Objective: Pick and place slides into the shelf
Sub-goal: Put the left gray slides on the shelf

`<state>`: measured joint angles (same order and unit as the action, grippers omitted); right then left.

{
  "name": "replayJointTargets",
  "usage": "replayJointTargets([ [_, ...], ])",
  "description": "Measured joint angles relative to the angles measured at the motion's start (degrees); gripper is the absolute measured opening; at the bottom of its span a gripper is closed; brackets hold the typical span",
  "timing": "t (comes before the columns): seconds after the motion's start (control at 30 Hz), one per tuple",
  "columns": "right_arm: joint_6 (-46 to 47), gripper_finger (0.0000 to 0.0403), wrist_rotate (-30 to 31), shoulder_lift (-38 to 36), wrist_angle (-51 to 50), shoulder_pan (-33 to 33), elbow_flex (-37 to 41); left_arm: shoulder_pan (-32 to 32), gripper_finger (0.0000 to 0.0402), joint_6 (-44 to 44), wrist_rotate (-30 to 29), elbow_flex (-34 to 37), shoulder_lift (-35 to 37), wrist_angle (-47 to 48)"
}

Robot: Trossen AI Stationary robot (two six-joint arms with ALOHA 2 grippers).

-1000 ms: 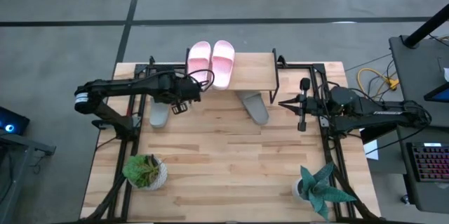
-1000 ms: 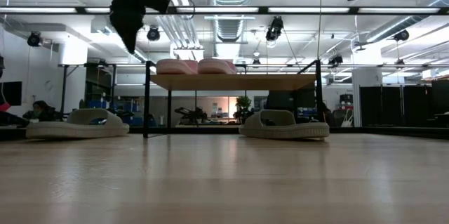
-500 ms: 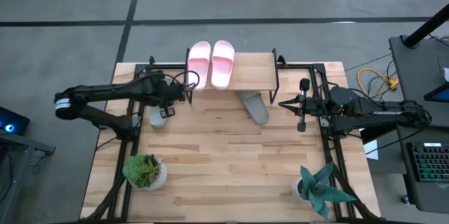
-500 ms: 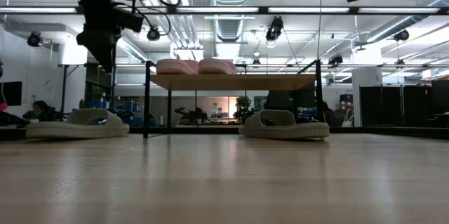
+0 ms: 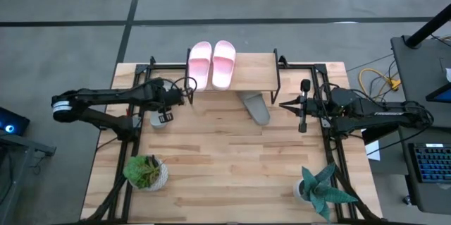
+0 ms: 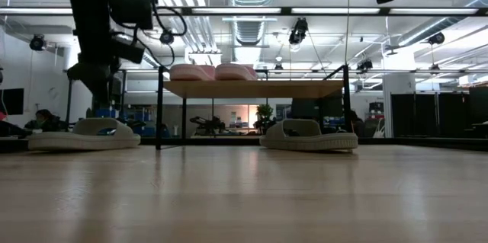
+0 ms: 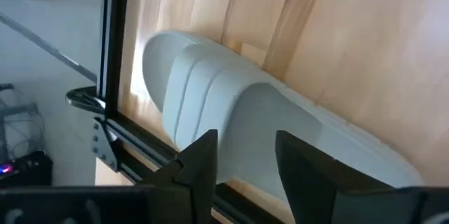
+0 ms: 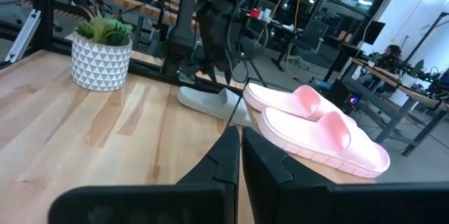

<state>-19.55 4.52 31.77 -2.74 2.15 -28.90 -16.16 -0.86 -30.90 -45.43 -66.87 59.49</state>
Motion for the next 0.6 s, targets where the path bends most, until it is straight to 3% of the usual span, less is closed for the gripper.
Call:
replayJointTargets([
  [0.2,-0.4,0.0009,0.0,0.3,0.0,0.0,0.2,0.0,0.0189,-1.1,-5.5,1.2,-2.8,-0.9],
  [0.37,-0.4,0.0009,0.0,0.6,0.0,0.0,0.2,-0.8,0.0234,-3.0,-5.8,1.7,-6.1,-3.6],
  [0.6,-0.7,0.0009,0.0,1.0,0.0,0.0,0.3,-3.1,0.0245,-2.1,-8.6,3.3,-11.3,-4.1],
])
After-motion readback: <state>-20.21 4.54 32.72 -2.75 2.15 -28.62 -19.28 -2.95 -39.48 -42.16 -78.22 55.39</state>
